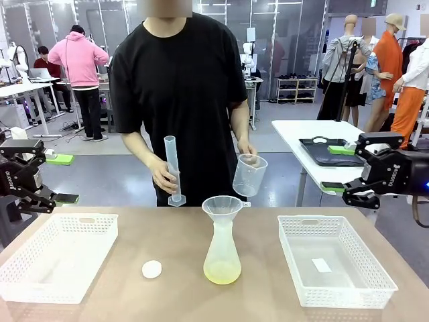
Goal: Prepare the solutions needed for the experiment.
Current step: Once the solution is in the Big flask , pick up the Plastic Funnel and place it back into the right Organizing basket.
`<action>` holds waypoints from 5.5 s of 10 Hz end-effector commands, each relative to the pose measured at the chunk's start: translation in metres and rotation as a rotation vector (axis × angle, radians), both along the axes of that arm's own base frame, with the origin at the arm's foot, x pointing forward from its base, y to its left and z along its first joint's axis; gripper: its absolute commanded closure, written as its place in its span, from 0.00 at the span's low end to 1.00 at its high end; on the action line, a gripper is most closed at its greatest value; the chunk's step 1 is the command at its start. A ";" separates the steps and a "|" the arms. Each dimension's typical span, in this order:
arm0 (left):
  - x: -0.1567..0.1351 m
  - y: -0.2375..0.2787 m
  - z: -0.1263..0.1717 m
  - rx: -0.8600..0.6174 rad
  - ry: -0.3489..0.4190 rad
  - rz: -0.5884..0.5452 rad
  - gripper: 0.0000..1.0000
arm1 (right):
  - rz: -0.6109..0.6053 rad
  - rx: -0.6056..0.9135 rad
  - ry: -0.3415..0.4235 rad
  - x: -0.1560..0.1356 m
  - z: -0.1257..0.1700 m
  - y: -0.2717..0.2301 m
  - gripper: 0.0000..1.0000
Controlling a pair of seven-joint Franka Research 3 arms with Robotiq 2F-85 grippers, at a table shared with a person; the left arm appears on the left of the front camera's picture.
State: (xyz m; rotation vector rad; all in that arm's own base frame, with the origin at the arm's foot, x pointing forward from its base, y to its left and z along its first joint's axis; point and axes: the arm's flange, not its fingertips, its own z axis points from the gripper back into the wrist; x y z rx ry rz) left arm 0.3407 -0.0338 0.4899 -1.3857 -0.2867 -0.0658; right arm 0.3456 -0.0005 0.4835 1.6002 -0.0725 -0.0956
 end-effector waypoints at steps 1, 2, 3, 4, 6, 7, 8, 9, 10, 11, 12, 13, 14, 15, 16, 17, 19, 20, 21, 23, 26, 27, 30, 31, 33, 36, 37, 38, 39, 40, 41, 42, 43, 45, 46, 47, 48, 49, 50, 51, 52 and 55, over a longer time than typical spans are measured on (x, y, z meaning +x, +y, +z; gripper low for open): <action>0.001 -0.001 0.003 -0.024 -0.004 -0.002 0.00 | 0.024 -0.112 -0.098 0.027 0.018 0.018 0.26; 0.001 -0.001 0.003 -0.024 -0.004 -0.002 0.00 | 0.045 -0.179 -0.167 0.046 0.031 0.029 0.26; 0.001 -0.001 0.003 -0.024 -0.004 -0.002 0.00 | 0.091 -0.259 -0.244 0.064 0.044 0.045 0.26; 0.001 -0.001 0.003 -0.024 -0.004 -0.002 0.00 | 0.142 -0.350 -0.320 0.081 0.055 0.063 0.26; 0.001 -0.001 0.003 -0.024 -0.004 -0.002 0.00 | 0.235 -0.507 -0.416 0.110 0.066 0.101 0.26; 0.001 -0.001 0.003 -0.024 -0.004 -0.002 0.00 | 0.279 -0.568 -0.478 0.120 0.069 0.121 0.26; 0.001 -0.001 0.003 -0.024 -0.004 -0.002 0.00 | 0.305 -0.594 -0.501 0.125 0.070 0.136 0.26; 0.001 -0.001 0.003 -0.024 -0.004 -0.002 0.00 | 0.304 -0.588 -0.521 0.128 0.071 0.146 0.26; 0.001 -0.001 0.003 -0.024 -0.004 -0.002 0.00 | 0.296 -0.559 -0.459 0.115 0.075 0.132 0.26; 0.001 -0.001 0.003 -0.024 -0.004 -0.002 0.00 | 0.296 -0.559 -0.459 0.115 0.075 0.132 0.26; 0.001 -0.001 0.003 -0.024 -0.004 -0.002 0.00 | 0.296 -0.559 -0.459 0.115 0.075 0.132 0.26; 0.001 -0.001 0.003 -0.024 -0.004 -0.002 0.00 | 0.296 -0.559 -0.459 0.115 0.075 0.132 0.26; 0.001 -0.001 0.003 -0.024 -0.004 -0.002 0.00 | 0.296 -0.559 -0.459 0.115 0.075 0.132 0.26; 0.001 -0.001 0.003 -0.024 -0.004 -0.002 0.00 | 0.298 -0.569 -0.471 0.121 0.073 0.129 0.26; 0.001 -0.001 0.003 -0.024 -0.004 -0.002 0.00 | 0.335 -0.648 -0.571 0.125 0.077 0.130 0.26; 0.001 -0.001 0.003 -0.024 -0.004 -0.002 0.00 | 0.384 -0.726 -0.656 0.138 0.078 0.140 0.26; 0.001 -0.001 0.003 -0.024 -0.004 -0.002 0.00 | 0.463 -0.818 -0.737 0.169 0.073 0.164 0.26; 0.001 -0.001 0.003 -0.024 -0.004 -0.002 0.00 | 0.495 -0.839 -0.769 0.180 0.068 0.176 0.26; 0.001 -0.001 0.003 -0.024 -0.004 -0.002 0.00 | 0.521 -0.856 -0.790 0.186 0.063 0.187 0.26; 0.001 -0.001 0.003 -0.024 -0.004 -0.002 0.00 | 0.635 -0.920 -0.820 0.198 0.046 0.213 0.26; 0.001 -0.001 0.003 -0.024 -0.004 -0.002 0.00 | 0.808 -0.956 -0.894 0.203 0.025 0.235 0.26; 0.001 -0.001 0.003 -0.024 -0.004 -0.002 0.00 | 0.843 -0.937 -0.898 0.202 0.024 0.239 0.26; 0.001 -0.001 0.003 -0.024 -0.004 -0.002 0.00 | 0.822 -0.944 -0.873 0.196 0.018 0.242 0.26; 0.001 -0.001 0.003 -0.024 -0.004 -0.002 0.00 | 0.822 -0.944 -0.873 0.196 0.018 0.242 0.26; 0.001 -0.001 0.003 -0.024 -0.004 -0.002 0.00 | 0.822 -0.944 -0.873 0.196 0.018 0.242 0.26; 0.001 -0.001 0.003 -0.024 -0.004 -0.002 0.00 | 0.918 -0.945 -0.873 0.200 0.015 0.253 0.26; 0.001 -0.001 0.003 -0.024 -0.004 -0.002 0.00 | 0.937 -0.942 -0.881 0.200 0.014 0.258 0.26; 0.001 -0.001 0.003 -0.024 -0.004 -0.002 0.00 | 0.966 -0.945 -0.883 0.201 0.011 0.264 0.26; 0.001 -0.001 0.003 -0.024 -0.004 -0.002 0.00 | 0.989 -0.960 -0.878 0.201 0.009 0.270 0.26; 0.001 -0.001 0.003 -0.024 -0.004 -0.002 0.00 | 1.018 -0.976 -0.873 0.200 0.004 0.275 0.26; 0.001 -0.001 0.003 -0.024 -0.004 -0.002 0.00 | 1.045 -0.983 -0.867 0.200 0.000 0.280 0.26; 0.001 -0.001 0.003 -0.024 -0.004 -0.002 0.00 | 1.059 -0.991 -0.859 0.201 -0.004 0.284 0.26; 0.001 -0.001 0.003 -0.024 -0.004 -0.002 0.00 | 1.078 -0.999 -0.849 0.202 -0.006 0.287 0.29; 0.001 -0.001 0.003 -0.024 -0.004 -0.002 0.00 | 1.095 -1.015 -0.828 0.203 -0.009 0.292 0.44; 0.001 -0.001 0.003 -0.024 -0.004 -0.002 0.00 | 1.095 -1.029 -0.829 0.203 -0.009 0.293 0.56; 0.001 -0.001 0.003 -0.024 -0.004 -0.002 0.00 | 1.095 -1.032 -0.830 0.202 -0.009 0.293 0.60; 0.001 -0.001 0.003 -0.024 -0.004 -0.002 0.00 | 1.093 -1.032 -0.827 0.201 -0.009 0.293 0.72; 0.001 -0.001 0.003 -0.024 -0.004 -0.002 0.00 | 1.091 -1.034 -0.827 0.201 -0.009 0.293 0.76; 0.001 -0.001 0.003 -0.024 -0.004 -0.002 0.00 | 1.091 -1.035 -0.825 0.200 -0.009 0.293 0.88; 0.001 -0.001 0.003 -0.024 -0.004 -0.002 0.00 | 1.092 -1.034 -0.822 0.200 -0.010 0.293 0.92; 0.001 -0.001 0.003 -0.024 -0.004 -0.002 0.00 | 1.090 -1.036 -0.819 0.200 -0.010 0.293 1.00; 0.001 -0.001 0.003 -0.024 -0.004 -0.002 0.00 | 1.073 -1.027 -0.826 0.197 -0.003 0.290 1.00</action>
